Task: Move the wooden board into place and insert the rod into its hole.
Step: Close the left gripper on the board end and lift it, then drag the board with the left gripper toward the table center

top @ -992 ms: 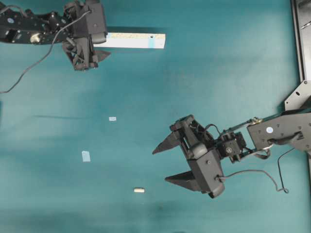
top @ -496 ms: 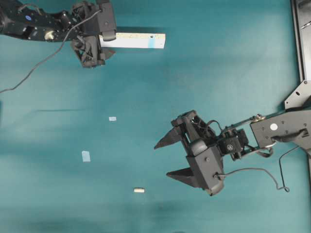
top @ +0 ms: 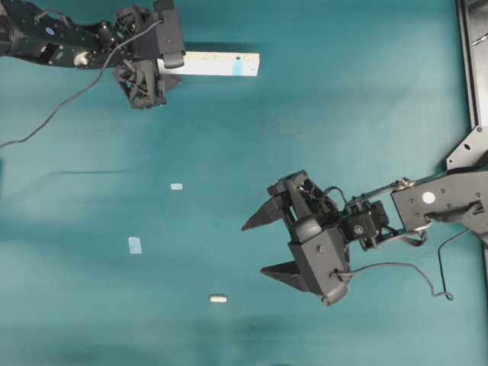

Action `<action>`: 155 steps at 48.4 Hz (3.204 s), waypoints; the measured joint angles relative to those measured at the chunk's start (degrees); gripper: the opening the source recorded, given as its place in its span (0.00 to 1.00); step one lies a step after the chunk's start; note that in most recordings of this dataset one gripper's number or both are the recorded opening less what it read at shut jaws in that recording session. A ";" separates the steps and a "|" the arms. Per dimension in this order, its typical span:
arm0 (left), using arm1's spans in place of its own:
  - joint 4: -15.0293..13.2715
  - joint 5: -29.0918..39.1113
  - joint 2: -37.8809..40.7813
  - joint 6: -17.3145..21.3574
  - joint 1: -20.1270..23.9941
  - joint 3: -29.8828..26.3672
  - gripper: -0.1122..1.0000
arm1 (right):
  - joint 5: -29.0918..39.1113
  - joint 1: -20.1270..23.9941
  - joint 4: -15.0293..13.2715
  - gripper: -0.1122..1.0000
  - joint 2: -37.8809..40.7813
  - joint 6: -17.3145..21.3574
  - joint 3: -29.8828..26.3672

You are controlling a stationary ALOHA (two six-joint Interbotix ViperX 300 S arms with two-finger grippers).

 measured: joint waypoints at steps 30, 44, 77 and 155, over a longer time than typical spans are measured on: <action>0.00 -0.18 0.26 -0.88 -0.18 0.09 0.30 | 2.11 -0.44 0.00 0.97 -2.29 0.09 -2.11; 0.00 2.29 -4.13 -5.63 -1.93 0.09 0.30 | 2.11 -2.29 0.00 0.97 -5.62 0.00 -2.90; -0.09 15.29 -10.99 -13.18 -12.22 -9.40 0.30 | 8.96 -4.31 -0.26 0.97 -14.41 0.09 -2.99; 0.00 9.40 14.41 -26.02 -26.46 -30.94 0.30 | 10.28 -4.39 -0.18 0.97 -20.65 0.09 0.18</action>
